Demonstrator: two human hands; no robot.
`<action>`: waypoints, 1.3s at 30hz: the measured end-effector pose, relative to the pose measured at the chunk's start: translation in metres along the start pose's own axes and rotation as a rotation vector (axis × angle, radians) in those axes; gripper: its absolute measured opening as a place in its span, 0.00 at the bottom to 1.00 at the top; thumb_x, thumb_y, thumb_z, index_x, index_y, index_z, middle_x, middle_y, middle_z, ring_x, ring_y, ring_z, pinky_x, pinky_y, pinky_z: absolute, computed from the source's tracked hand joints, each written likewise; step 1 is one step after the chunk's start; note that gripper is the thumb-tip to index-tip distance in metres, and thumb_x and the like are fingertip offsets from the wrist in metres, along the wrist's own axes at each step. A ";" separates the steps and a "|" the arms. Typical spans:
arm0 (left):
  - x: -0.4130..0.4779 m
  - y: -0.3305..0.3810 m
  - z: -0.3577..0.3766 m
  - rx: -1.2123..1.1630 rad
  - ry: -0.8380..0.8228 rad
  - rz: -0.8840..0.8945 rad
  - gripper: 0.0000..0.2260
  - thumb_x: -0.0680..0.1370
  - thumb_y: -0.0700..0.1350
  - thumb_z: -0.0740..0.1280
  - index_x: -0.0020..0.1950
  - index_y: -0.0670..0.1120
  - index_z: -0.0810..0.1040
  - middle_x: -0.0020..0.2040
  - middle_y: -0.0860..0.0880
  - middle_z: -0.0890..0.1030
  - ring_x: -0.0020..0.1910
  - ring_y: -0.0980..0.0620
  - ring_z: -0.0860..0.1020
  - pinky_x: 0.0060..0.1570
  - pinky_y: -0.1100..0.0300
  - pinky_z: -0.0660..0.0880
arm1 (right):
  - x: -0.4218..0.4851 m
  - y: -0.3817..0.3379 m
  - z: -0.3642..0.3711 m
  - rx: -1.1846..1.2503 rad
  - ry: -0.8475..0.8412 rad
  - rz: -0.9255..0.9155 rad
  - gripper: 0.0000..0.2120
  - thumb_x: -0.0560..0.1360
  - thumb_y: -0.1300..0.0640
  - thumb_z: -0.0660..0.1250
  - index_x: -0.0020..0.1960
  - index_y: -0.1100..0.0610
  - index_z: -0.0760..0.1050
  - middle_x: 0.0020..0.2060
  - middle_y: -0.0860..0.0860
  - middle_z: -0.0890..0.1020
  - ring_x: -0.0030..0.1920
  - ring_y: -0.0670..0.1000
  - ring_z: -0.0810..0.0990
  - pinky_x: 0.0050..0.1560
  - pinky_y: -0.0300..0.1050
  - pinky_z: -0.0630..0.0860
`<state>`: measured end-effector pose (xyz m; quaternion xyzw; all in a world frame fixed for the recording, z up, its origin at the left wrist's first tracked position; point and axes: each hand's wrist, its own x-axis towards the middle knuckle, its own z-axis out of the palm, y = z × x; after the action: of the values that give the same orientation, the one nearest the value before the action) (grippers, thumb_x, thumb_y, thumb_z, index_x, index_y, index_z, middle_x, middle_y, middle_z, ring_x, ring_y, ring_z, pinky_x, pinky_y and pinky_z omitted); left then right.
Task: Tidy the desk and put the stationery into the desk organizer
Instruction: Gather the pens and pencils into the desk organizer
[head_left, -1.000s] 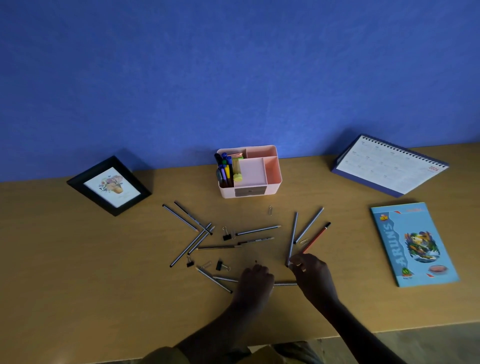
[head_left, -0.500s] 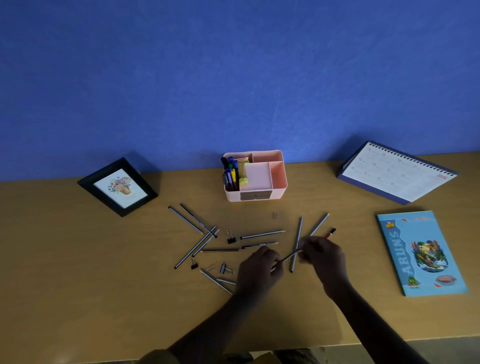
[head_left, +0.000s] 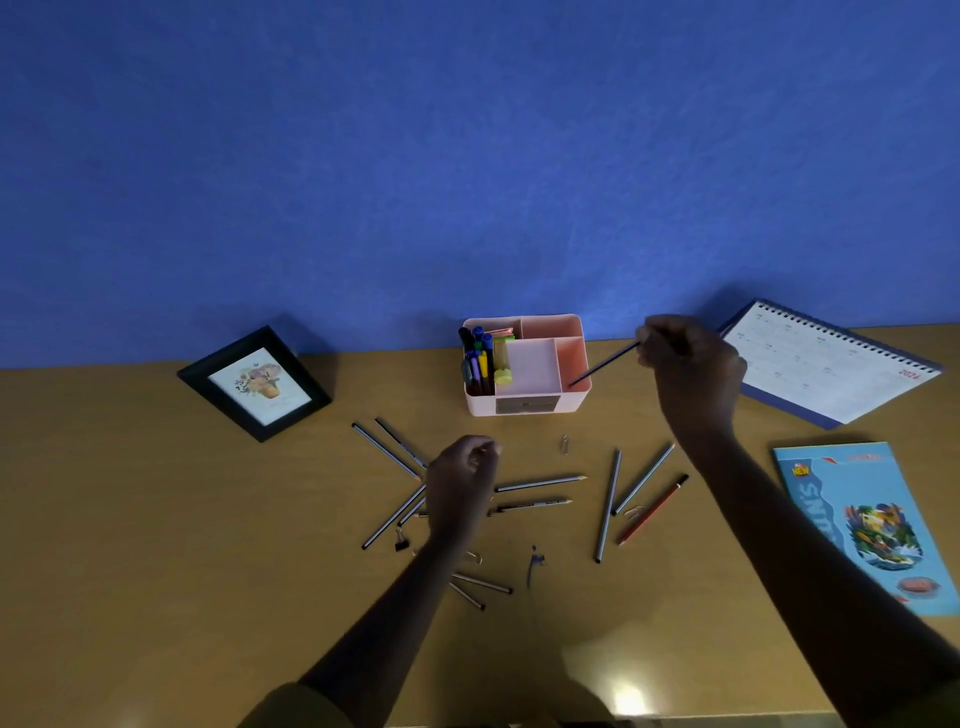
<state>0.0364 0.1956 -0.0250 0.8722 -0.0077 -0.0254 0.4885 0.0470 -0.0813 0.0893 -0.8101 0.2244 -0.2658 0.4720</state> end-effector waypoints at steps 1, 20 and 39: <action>0.004 -0.008 -0.005 -0.007 0.029 -0.076 0.07 0.82 0.51 0.71 0.54 0.50 0.87 0.42 0.56 0.86 0.38 0.58 0.85 0.38 0.52 0.84 | 0.009 0.001 0.004 -0.018 0.013 -0.026 0.05 0.81 0.54 0.73 0.55 0.54 0.86 0.41 0.48 0.87 0.41 0.46 0.86 0.44 0.38 0.80; 0.034 -0.065 -0.035 0.144 0.118 -0.666 0.14 0.75 0.59 0.74 0.41 0.49 0.86 0.38 0.52 0.86 0.35 0.50 0.85 0.42 0.49 0.85 | 0.058 0.047 0.091 -0.251 -0.145 0.055 0.09 0.79 0.57 0.73 0.57 0.58 0.85 0.48 0.53 0.89 0.45 0.50 0.86 0.45 0.40 0.78; 0.044 -0.047 -0.036 -0.089 0.122 -0.840 0.11 0.77 0.49 0.78 0.43 0.43 0.84 0.39 0.46 0.86 0.37 0.49 0.86 0.37 0.51 0.86 | 0.034 0.052 0.071 -0.268 -0.173 0.100 0.13 0.80 0.55 0.73 0.61 0.59 0.84 0.49 0.50 0.87 0.44 0.46 0.84 0.46 0.46 0.83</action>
<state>0.0819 0.2486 -0.0479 0.7775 0.3784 -0.1710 0.4722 0.1122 -0.0805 0.0212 -0.8733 0.2566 -0.1389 0.3900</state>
